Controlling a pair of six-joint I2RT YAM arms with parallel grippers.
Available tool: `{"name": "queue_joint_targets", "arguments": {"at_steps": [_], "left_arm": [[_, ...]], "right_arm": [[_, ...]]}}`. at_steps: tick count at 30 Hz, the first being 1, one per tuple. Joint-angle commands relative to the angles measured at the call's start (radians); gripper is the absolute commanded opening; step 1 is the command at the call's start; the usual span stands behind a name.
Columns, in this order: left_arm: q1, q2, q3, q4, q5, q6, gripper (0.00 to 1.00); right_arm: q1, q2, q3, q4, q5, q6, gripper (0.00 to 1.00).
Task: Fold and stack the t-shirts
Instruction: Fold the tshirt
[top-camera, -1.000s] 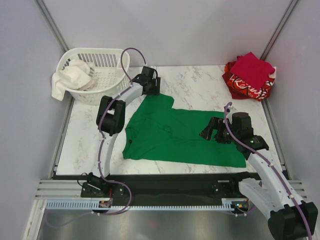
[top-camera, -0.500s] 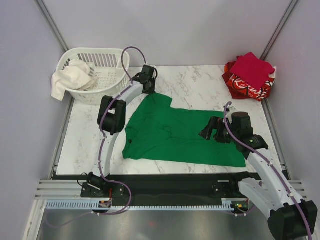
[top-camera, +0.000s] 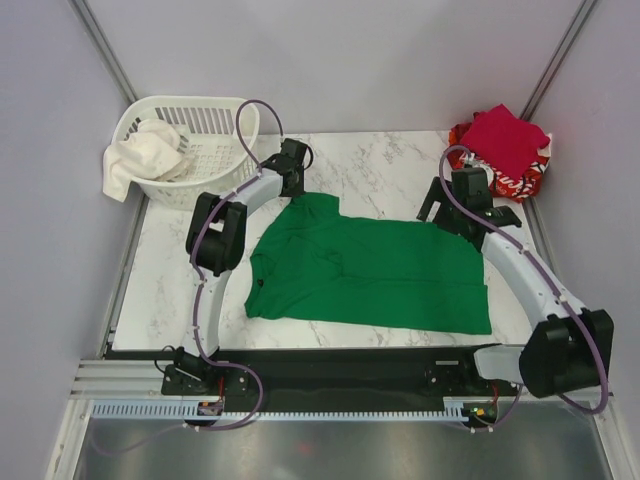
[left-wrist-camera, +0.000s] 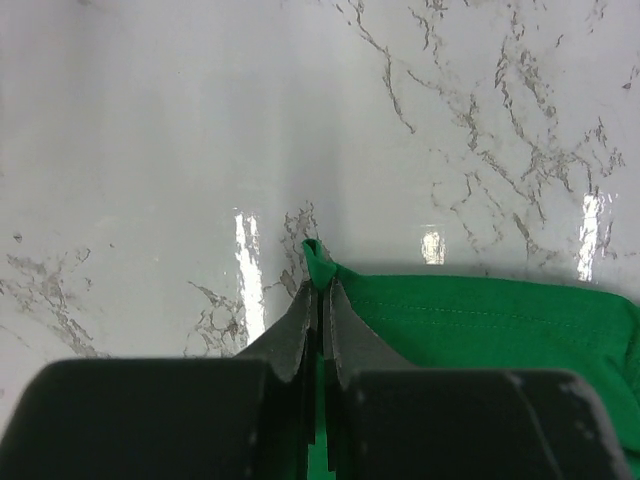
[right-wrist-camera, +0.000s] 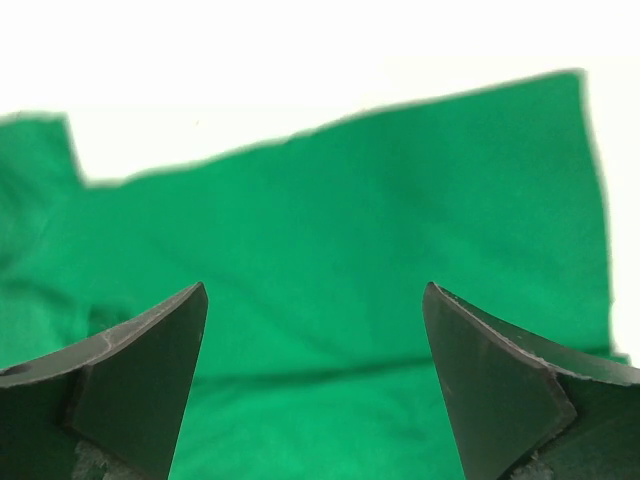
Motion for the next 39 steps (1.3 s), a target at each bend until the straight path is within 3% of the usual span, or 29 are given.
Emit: {"name": "queue_joint_targets", "arguments": {"at_steps": [1,5,12,27,30,34,39], "left_arm": [[0.0,-0.024,-0.033,-0.029,-0.062,-0.024,0.02],[0.0,-0.023,-0.034,-0.026,-0.058,-0.022,0.02],[0.0,-0.023,-0.034,-0.018,-0.075,-0.016,0.02],[0.0,-0.023,-0.042,-0.014,-0.078,-0.014,0.02],[0.0,-0.021,-0.042,-0.014,-0.079,-0.014,0.02],[0.001,-0.021,-0.042,-0.012,-0.082,-0.013,0.02],[0.001,-0.02,-0.04,-0.012,-0.087,-0.011,0.02]], "right_arm": [[-0.085,0.153,0.085,0.043,0.142,-0.004,0.97],[-0.188,0.304,0.153,0.054,0.137,-0.039,0.95],[-0.381,0.473,0.145,0.193,-0.053,-0.042,0.87],[-0.427,0.626,0.137,0.307,-0.038,-0.028,0.72],[-0.426,0.64,0.136,0.319,-0.03,-0.027,0.66],[-0.427,0.634,0.128,0.321,-0.038,-0.022,0.47],[-0.427,0.599,0.093,0.339,-0.053,-0.021,0.32]]}}
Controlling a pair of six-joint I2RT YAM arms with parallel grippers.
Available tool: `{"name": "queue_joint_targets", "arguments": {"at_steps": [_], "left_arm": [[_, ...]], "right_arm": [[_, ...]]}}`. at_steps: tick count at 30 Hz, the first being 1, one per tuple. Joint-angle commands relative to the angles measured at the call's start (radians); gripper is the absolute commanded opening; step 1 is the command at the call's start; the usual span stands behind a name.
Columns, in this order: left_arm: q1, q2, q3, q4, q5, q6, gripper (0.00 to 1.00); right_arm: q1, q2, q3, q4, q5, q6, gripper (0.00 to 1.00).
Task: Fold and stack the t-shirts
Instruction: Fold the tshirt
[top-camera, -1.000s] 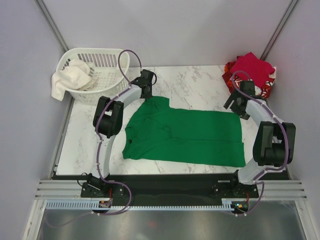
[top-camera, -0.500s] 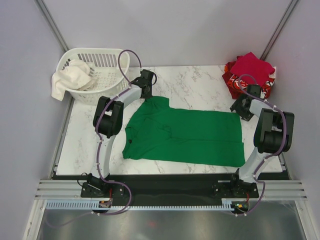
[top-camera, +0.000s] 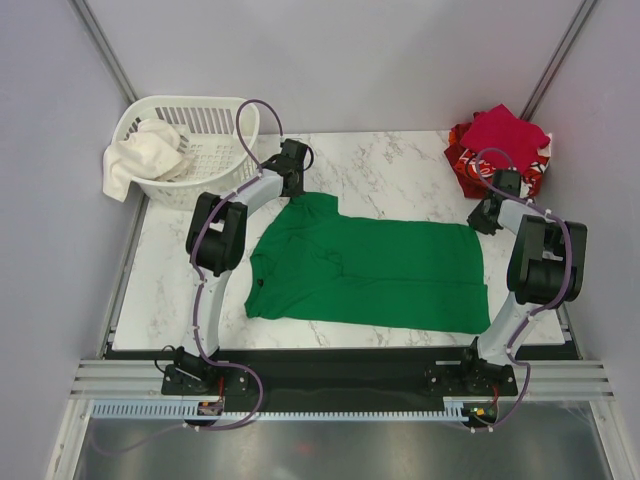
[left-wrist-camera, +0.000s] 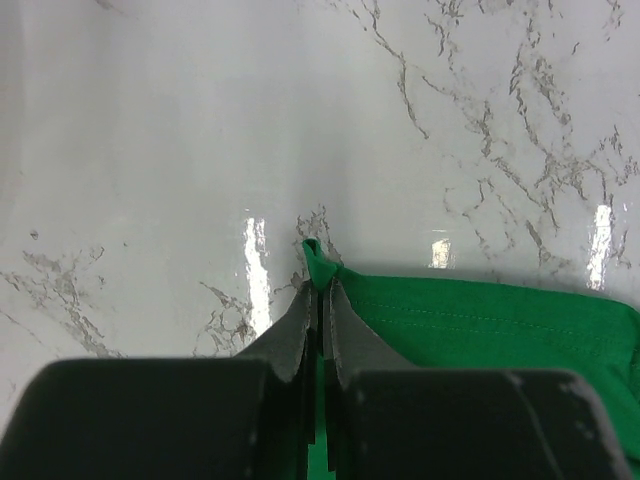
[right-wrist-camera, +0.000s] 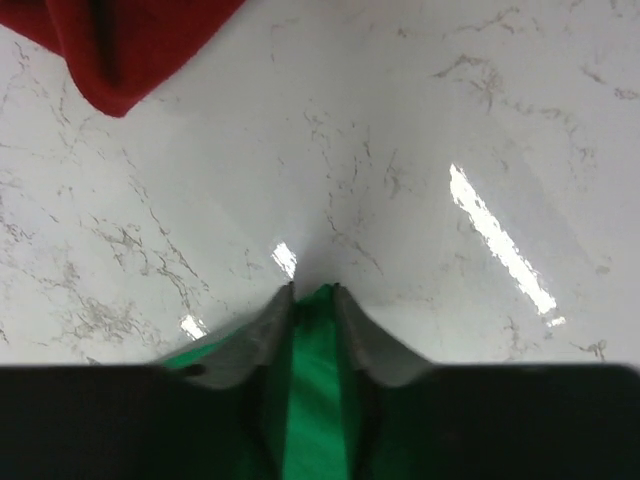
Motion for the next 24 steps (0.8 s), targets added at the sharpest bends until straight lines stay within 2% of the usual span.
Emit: {"name": "queue_joint_targets", "arguments": {"at_steps": [1,4,8,17,24], "left_arm": [[0.005,-0.015,-0.025,-0.031,-0.049,-0.01,0.02],[0.005,-0.015,-0.021,-0.031,-0.049,-0.014,0.02],[0.002,-0.044,-0.028,-0.031,-0.049,0.003,0.02],[-0.001,-0.253,-0.143,-0.033,-0.049,0.082,0.02],[-0.015,-0.424,-0.239,-0.033,-0.006,0.134,0.02]], "right_arm": [[-0.004,-0.022,-0.034,0.036,-0.013,0.005,0.23],[-0.002,-0.06,-0.068,0.077,-0.024,0.005,0.0],[-0.002,-0.117,-0.074,0.091,-0.022,0.01,0.0],[0.025,-0.23,0.036,-0.001,-0.047,-0.007,0.0],[0.036,-0.325,-0.011,-0.034,-0.07,-0.013,0.0]]}}
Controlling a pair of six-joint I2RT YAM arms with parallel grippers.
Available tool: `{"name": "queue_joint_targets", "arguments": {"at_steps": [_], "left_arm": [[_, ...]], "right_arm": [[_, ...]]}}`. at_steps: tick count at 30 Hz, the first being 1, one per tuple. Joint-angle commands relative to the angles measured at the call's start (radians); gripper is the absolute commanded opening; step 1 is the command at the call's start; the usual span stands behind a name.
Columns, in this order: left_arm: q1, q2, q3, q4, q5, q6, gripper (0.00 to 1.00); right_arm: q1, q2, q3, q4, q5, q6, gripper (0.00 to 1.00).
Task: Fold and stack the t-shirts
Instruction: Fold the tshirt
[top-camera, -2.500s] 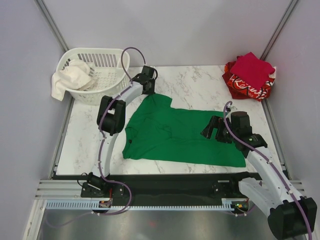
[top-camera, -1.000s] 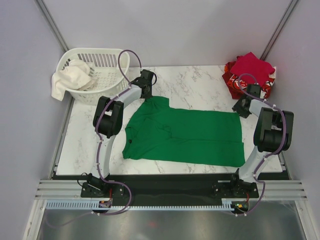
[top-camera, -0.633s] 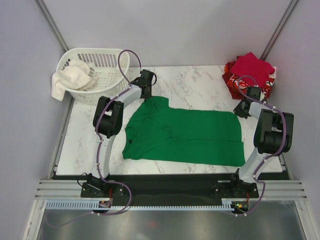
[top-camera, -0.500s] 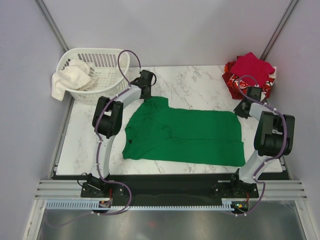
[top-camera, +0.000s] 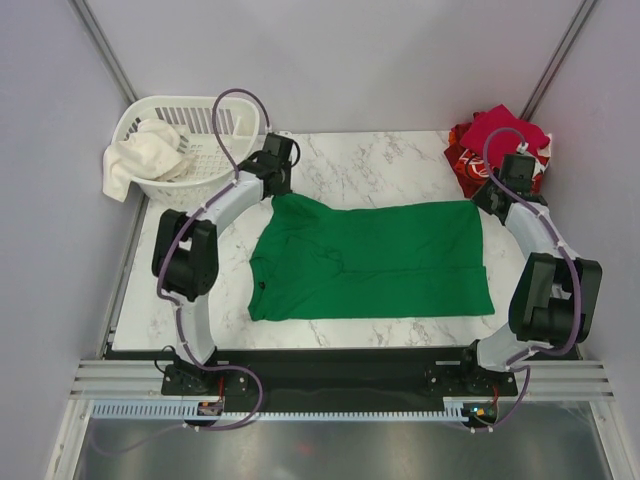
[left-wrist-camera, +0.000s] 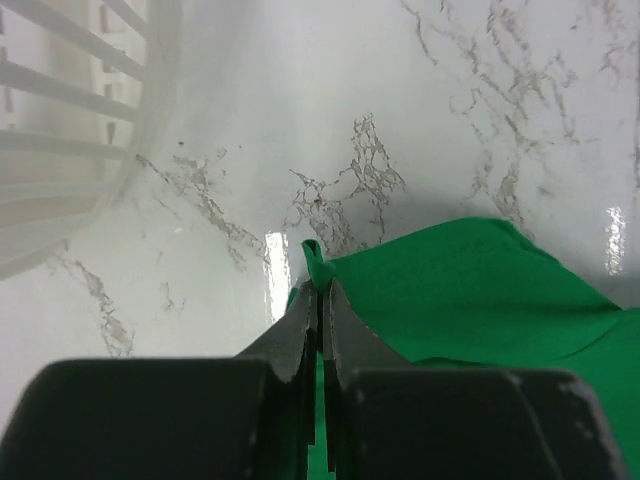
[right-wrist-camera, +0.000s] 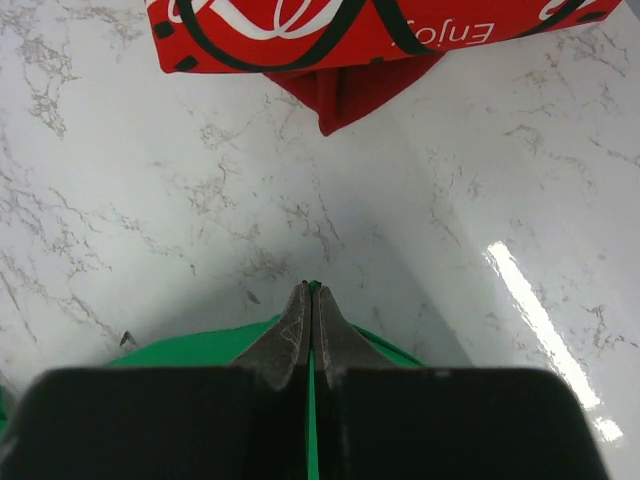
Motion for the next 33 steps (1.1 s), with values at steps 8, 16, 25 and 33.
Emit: {"name": "queue_joint_targets", "arguments": {"at_steps": [8,16,25,33], "left_arm": [[-0.091,-0.293,-0.168,0.01,0.02,0.142,0.02],[-0.186,-0.481,-0.334,-0.058,0.0,0.066,0.02],[-0.263,-0.62,-0.428,-0.23,-0.069,-0.04,0.02],[-0.278,-0.725,-0.562,-0.279,-0.053,-0.112,0.02]], "right_arm": [[-0.002,-0.189,-0.098,-0.049,-0.019,-0.003,0.0],[-0.002,-0.285,-0.154,-0.111,0.068,0.012,0.0],[-0.041,-0.368,-0.243,-0.129,0.116,0.045,0.0],[-0.05,-0.404,-0.317,-0.134,0.108,0.043,0.0]]}}
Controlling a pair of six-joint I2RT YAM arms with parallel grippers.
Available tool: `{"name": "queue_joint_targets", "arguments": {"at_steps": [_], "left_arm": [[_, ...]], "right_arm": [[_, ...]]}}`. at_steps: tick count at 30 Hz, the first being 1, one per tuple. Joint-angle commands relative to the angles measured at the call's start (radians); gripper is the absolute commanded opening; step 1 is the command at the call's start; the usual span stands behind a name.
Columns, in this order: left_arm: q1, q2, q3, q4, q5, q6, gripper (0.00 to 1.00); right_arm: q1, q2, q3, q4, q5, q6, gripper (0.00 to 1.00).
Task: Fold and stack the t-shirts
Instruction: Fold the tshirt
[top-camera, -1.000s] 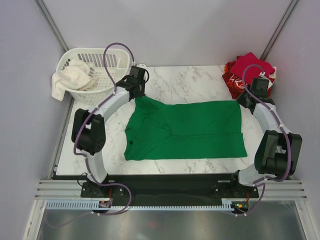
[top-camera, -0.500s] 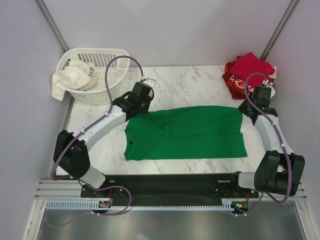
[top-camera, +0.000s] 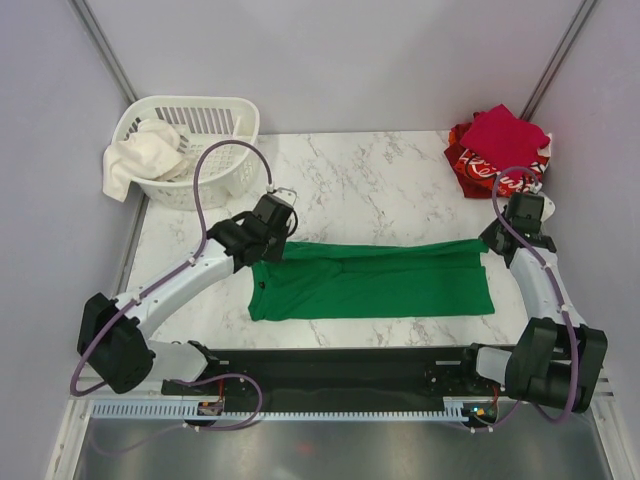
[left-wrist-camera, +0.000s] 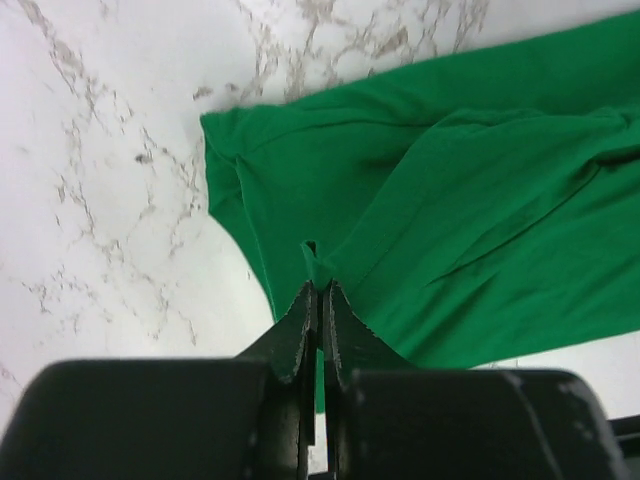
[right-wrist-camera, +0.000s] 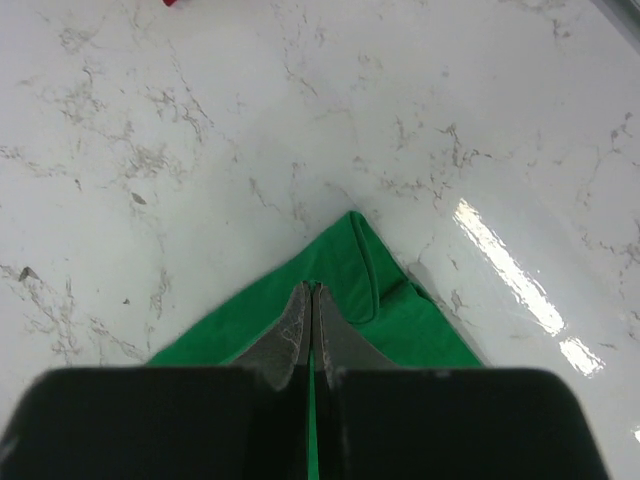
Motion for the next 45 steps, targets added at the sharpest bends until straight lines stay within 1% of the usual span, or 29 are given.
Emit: {"name": "queue_joint_targets", "arguments": {"at_steps": [1,13,14,16,17,18,19,20,21,23,24,26,28,31,32,33,34,35,36,37,38,40,45], "left_arm": [[-0.007,-0.066,-0.048,-0.041,-0.014,-0.074,0.02],[-0.022,-0.152,-0.135,-0.1,0.028,-0.146,0.02],[-0.022,-0.152,-0.147,-0.105,0.04,-0.151,0.03],[-0.022,-0.146,-0.151,-0.134,0.07,-0.171,0.08],[-0.022,-0.143,-0.155,-0.146,0.072,-0.183,0.13],[-0.024,-0.136,-0.154,-0.159,0.074,-0.206,0.21],[-0.026,-0.135,-0.151,-0.176,0.063,-0.218,0.27],[-0.026,-0.137,-0.148,-0.188,0.064,-0.228,0.33],[-0.026,-0.14,-0.137,-0.196,0.068,-0.234,0.45],[-0.024,-0.139,-0.097,-0.24,0.032,-0.248,0.55],[-0.024,-0.128,-0.082,-0.255,-0.007,-0.261,0.6],[-0.024,-0.114,-0.045,-0.272,-0.046,-0.268,0.61],[-0.024,-0.087,-0.031,-0.271,-0.083,-0.28,0.61],[-0.024,-0.041,-0.029,-0.242,-0.09,-0.318,0.6],[-0.024,-0.005,-0.032,-0.228,-0.084,-0.323,0.6],[-0.024,0.018,-0.034,-0.19,-0.08,-0.324,0.59],[-0.024,0.039,-0.034,-0.176,-0.066,-0.324,0.59],[-0.024,0.093,-0.023,-0.162,-0.063,-0.327,0.59],[-0.024,0.12,-0.016,-0.15,-0.057,-0.334,0.58],[-0.021,0.145,-0.006,-0.128,-0.042,-0.335,0.57],[-0.019,0.203,0.012,-0.119,-0.031,-0.341,0.55],[-0.007,0.258,0.032,-0.095,0.004,-0.35,0.52],[0.01,0.407,0.086,-0.045,0.058,-0.364,0.47]], "right_arm": [[-0.006,-0.052,-0.026,-0.006,0.028,0.009,0.0],[-0.008,-0.116,-0.135,-0.024,0.042,0.01,0.0],[-0.006,-0.118,-0.153,-0.027,0.051,0.018,0.0],[-0.019,-0.111,-0.172,-0.033,0.065,0.03,0.01],[-0.023,-0.107,-0.186,-0.035,0.067,0.036,0.14],[-0.029,-0.104,-0.193,-0.035,0.065,0.038,0.28],[-0.034,-0.098,-0.199,-0.033,0.064,0.041,0.48],[-0.04,-0.096,-0.21,-0.032,0.065,0.047,0.64],[-0.043,-0.096,-0.213,-0.03,0.073,0.05,0.82],[-0.049,-0.101,-0.207,-0.024,0.094,0.05,0.9],[-0.048,-0.105,-0.192,-0.023,0.105,0.05,0.93],[-0.048,-0.11,-0.177,-0.023,0.099,0.043,0.95],[-0.046,-0.119,-0.163,-0.016,0.078,0.039,0.95],[-0.037,-0.142,-0.167,0.023,-0.013,0.024,0.94],[-0.016,-0.15,-0.175,0.054,-0.042,0.023,0.93],[0.004,-0.154,-0.178,0.072,-0.106,0.023,0.91],[0.027,-0.154,-0.181,0.088,-0.123,0.029,0.89],[0.094,-0.15,-0.181,0.118,-0.164,0.032,0.88],[0.134,-0.141,-0.178,0.125,-0.183,0.033,0.86],[0.212,-0.113,-0.167,0.129,-0.18,0.033,0.85],[0.252,-0.098,-0.164,0.135,-0.18,0.029,0.83],[0.32,-0.044,-0.163,0.14,-0.162,0.015,0.81],[0.336,0.066,-0.192,0.177,-0.154,-0.02,0.79]]}}
